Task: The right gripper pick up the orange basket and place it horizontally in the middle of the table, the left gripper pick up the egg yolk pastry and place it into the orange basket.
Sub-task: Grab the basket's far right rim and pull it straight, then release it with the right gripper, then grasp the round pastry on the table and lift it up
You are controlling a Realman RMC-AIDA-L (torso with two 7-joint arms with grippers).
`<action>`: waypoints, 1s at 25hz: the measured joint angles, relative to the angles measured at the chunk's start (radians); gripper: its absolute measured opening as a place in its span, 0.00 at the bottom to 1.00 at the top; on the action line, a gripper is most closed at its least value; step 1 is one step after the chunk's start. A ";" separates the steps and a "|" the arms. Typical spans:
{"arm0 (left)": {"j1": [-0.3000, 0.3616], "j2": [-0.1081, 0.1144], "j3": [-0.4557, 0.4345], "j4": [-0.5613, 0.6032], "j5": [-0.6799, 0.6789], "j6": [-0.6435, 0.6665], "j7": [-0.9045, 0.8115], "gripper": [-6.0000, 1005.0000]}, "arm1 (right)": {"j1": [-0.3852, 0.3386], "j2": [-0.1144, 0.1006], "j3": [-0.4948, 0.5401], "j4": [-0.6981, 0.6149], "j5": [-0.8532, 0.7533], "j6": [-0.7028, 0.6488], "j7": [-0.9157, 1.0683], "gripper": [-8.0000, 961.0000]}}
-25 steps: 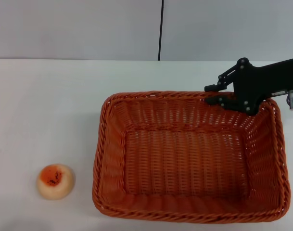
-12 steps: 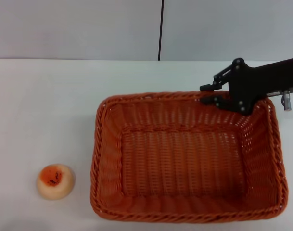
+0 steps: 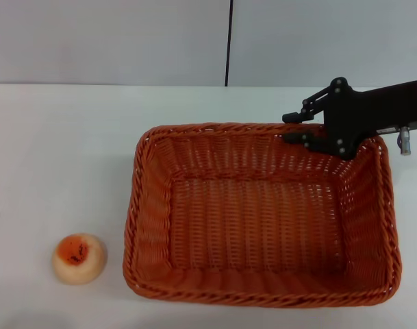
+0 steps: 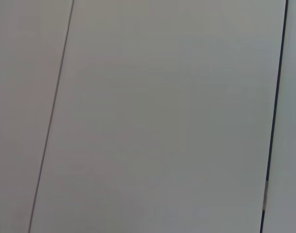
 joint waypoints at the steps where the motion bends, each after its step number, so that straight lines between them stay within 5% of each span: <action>1: -0.001 0.000 0.000 -0.001 0.000 0.000 0.000 0.82 | -0.001 0.002 0.000 0.000 0.001 0.004 -0.002 0.25; 7: -0.001 0.000 0.002 -0.002 0.000 0.000 0.000 0.82 | -0.008 0.006 0.001 -0.002 0.005 0.013 -0.004 0.25; 12: -0.001 0.001 0.031 0.001 0.000 0.000 -0.002 0.82 | -0.049 0.006 0.011 -0.042 0.114 -0.047 0.003 0.40; 15: -0.002 0.010 0.116 0.022 0.000 0.016 -0.014 0.82 | -0.090 0.010 0.012 -0.078 0.213 -0.076 0.011 0.40; 17: -0.006 0.014 0.169 0.050 0.000 0.033 -0.031 0.82 | -0.183 0.026 0.013 -0.129 0.411 -0.103 0.018 0.40; 20: -0.045 0.015 0.362 0.233 0.000 0.098 -0.195 0.82 | -0.251 0.036 0.010 -0.140 0.568 -0.109 0.015 0.40; 24: -0.056 0.012 0.430 0.298 0.000 0.120 -0.260 0.82 | -0.388 0.040 0.011 -0.034 0.966 -0.117 -0.037 0.40; 25: -0.069 0.010 0.517 0.353 0.000 0.142 -0.308 0.82 | -0.388 0.040 0.011 -0.034 0.966 -0.117 -0.037 0.40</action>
